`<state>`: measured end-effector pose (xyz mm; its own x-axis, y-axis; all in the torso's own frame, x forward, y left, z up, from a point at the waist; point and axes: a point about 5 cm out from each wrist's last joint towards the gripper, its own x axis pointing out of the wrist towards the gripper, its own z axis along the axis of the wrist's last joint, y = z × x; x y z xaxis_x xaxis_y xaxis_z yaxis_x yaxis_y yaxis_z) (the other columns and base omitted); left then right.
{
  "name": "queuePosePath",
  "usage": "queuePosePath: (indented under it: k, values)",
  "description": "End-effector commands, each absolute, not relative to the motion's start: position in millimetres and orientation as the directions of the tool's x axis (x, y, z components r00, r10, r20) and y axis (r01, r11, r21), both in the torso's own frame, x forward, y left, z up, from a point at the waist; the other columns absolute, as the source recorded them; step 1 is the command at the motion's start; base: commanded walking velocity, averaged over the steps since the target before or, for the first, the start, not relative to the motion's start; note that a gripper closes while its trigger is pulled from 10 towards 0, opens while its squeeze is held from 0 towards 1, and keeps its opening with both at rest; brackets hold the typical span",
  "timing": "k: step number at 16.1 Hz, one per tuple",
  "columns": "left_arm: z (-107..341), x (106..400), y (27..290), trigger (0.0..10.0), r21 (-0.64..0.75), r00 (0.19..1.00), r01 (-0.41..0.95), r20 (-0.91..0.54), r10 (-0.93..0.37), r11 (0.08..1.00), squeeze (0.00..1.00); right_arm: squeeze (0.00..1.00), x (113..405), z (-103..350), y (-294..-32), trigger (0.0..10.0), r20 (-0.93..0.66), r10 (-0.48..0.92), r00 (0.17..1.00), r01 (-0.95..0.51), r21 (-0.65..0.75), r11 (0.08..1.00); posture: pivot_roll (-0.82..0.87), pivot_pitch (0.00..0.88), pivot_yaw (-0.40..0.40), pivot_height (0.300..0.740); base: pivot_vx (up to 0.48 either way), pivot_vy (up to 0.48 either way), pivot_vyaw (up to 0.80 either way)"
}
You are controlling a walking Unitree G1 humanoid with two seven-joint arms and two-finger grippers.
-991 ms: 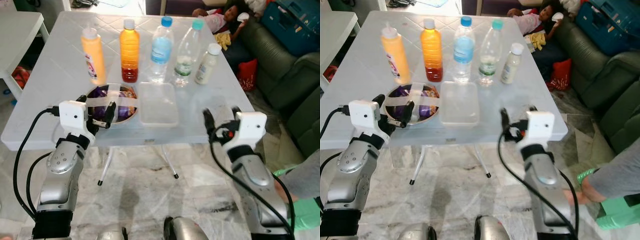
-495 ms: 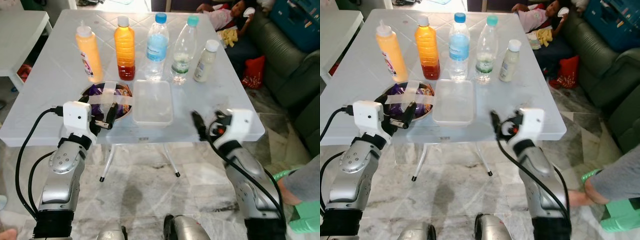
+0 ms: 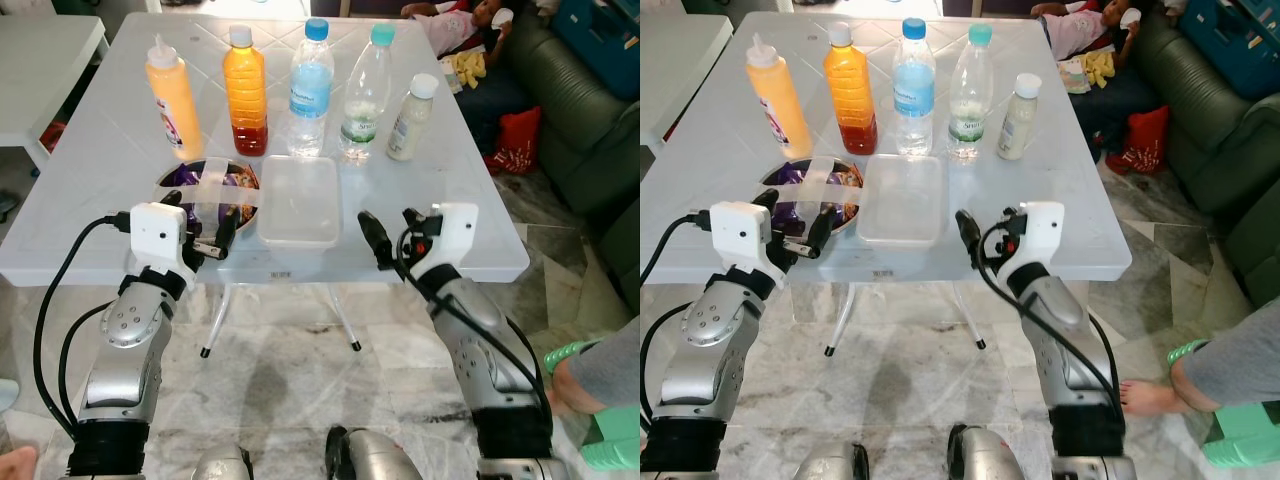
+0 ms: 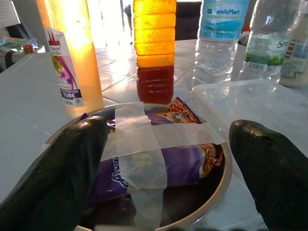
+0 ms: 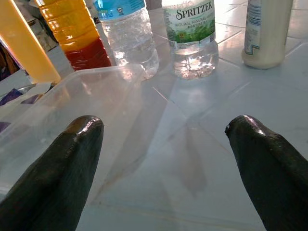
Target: Restocking fridge
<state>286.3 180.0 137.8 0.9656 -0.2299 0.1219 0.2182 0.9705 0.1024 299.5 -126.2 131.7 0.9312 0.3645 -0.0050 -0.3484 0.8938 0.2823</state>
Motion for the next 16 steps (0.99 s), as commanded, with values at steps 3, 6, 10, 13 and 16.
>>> queuePosePath:
  k: [3,6,10,13,16]
  values:
    - [138,288,181,10.0,0.119,0.967,0.21,0.123,-0.224,0.97,0.0,0.0,307,131,-119,10.0,0.013,0.381,0.924,-0.36,0.36,0.861,-0.02,0.14,-0.04,0.74,0.0,0.0,0.0]
    - [138,288,179,10.0,0.119,0.965,0.216,0.124,-0.23,0.969,0.0,0.0,310,133,-105,10.0,0.027,0.436,0.9,-0.412,0.383,0.827,-0.01,0.146,-0.04,0.74,0.0,0.0,0.0]
    - [138,288,178,10.0,0.123,0.964,0.219,0.126,-0.234,0.968,0.0,0.0,314,128,-93,10.0,0.01,0.47,0.883,-0.423,0.451,0.786,-0.01,0.15,-0.041,0.74,0.0,0.0,0.0]
    - [138,289,177,10.0,0.124,0.963,0.221,0.126,-0.236,0.967,0.0,0.0,315,125,-83,10.0,-0.015,0.49,0.871,-0.422,0.487,0.765,-0.01,0.15,-0.041,0.74,0.0,0.0,0.0]
    - [138,289,175,10.0,0.123,0.962,0.223,0.129,-0.239,0.967,0.0,0.0,317,127,-71,8.8,-0.002,0.513,0.859,-0.427,0.55,0.718,-0.01,0.152,-0.043,0.74,0.0,0.0,0.0]
